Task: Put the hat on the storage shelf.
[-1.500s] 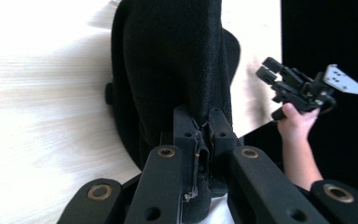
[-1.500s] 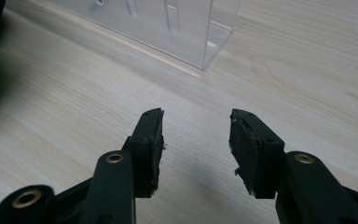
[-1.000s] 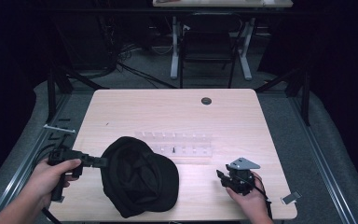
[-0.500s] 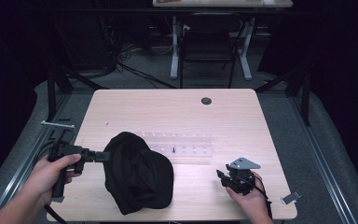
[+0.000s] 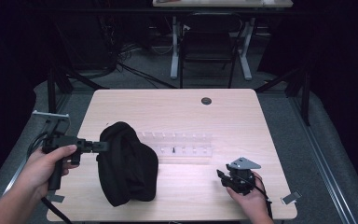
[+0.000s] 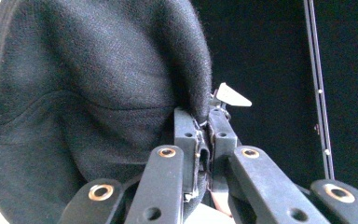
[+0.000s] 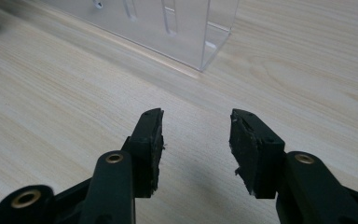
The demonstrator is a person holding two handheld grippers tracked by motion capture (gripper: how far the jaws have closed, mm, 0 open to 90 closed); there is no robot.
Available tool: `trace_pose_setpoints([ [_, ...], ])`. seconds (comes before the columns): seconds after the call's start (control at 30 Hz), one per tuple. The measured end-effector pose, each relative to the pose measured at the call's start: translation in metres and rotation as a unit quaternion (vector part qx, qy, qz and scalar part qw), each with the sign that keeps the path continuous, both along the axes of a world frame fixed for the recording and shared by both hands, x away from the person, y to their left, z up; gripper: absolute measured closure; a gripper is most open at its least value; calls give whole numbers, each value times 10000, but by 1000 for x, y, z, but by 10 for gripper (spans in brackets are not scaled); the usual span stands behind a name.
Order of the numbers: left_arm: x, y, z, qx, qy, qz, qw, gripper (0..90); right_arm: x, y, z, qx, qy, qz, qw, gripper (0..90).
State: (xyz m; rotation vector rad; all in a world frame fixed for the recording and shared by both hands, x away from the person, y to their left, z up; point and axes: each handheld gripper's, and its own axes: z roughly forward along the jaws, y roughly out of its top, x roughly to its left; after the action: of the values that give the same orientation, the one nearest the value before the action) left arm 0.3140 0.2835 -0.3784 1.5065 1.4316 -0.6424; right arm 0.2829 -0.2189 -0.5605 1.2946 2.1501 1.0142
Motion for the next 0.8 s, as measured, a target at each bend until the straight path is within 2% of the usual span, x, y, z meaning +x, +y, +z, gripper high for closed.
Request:
trace_pose_setpoints([
  [0.2, 1, 4, 13, 3, -112, 75, 9999, 856, 0, 0, 0, -24, 3, -6, 10000, 540],
  [0.5, 7, 11, 35, -156, -352, 227, 9990, 855, 0, 0, 0, -44, 7, -9, 10000, 540],
  [0.67, 13, 9, 43, -245, -458, 289, 9982, 855, 0, 0, 0, -33, -3, -18, 10000, 539],
  [0.8, 18, 5, 49, -214, -487, 303, 9981, 855, 0, 0, 0, -25, 12, -7, 10000, 540],
])
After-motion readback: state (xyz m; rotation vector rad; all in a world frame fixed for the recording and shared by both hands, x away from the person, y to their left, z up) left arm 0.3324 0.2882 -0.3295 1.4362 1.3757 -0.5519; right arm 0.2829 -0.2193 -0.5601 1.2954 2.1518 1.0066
